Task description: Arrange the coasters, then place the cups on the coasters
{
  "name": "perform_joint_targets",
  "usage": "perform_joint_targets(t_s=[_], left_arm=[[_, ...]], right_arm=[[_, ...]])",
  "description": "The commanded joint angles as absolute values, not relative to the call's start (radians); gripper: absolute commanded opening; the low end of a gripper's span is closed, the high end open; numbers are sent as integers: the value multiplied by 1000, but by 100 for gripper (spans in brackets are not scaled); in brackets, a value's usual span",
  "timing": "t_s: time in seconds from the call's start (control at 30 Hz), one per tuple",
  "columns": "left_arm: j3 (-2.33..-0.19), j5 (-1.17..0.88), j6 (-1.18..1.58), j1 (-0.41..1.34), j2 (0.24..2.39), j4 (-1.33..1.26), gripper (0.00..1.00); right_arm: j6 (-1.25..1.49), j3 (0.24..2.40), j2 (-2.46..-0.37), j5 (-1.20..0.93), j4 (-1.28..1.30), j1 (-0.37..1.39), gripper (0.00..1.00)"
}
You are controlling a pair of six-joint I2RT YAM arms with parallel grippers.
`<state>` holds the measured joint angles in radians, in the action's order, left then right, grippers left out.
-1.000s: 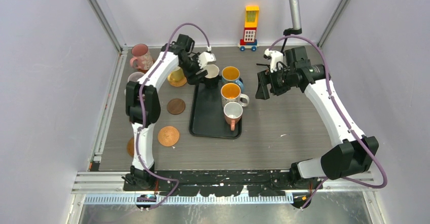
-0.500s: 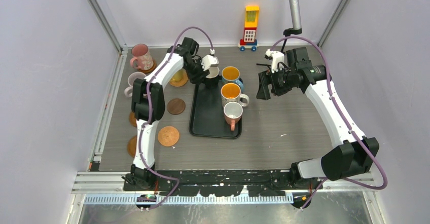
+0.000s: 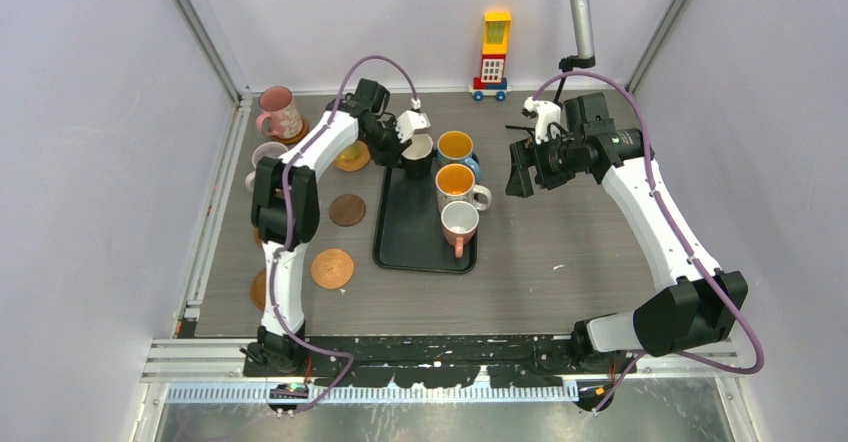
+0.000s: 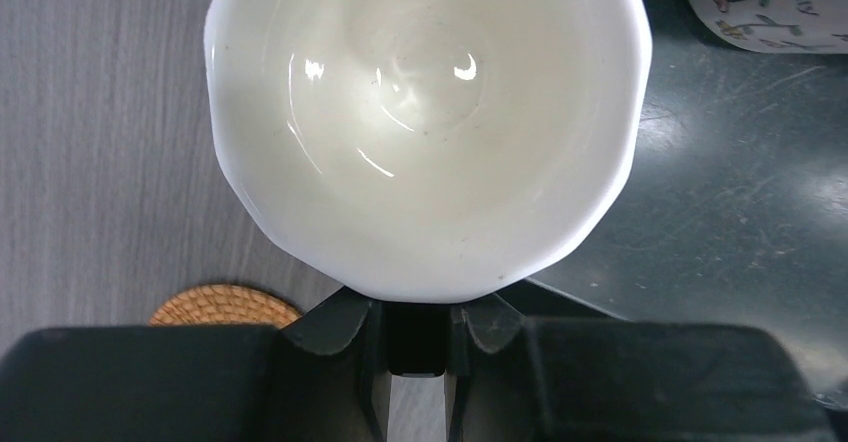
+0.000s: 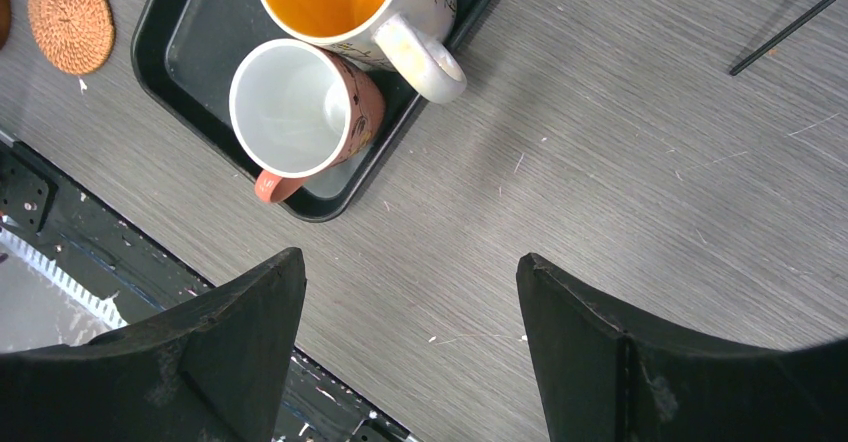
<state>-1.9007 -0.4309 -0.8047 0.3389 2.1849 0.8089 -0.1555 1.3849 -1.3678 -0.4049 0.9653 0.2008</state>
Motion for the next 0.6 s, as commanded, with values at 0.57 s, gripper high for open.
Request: perform_joint_targets(t_s=[0.57], left_arm=[[-1441,-643,-687,86,1543,781,0]], right_arm=[[-157,1355,-1347,-429,938,198,82]])
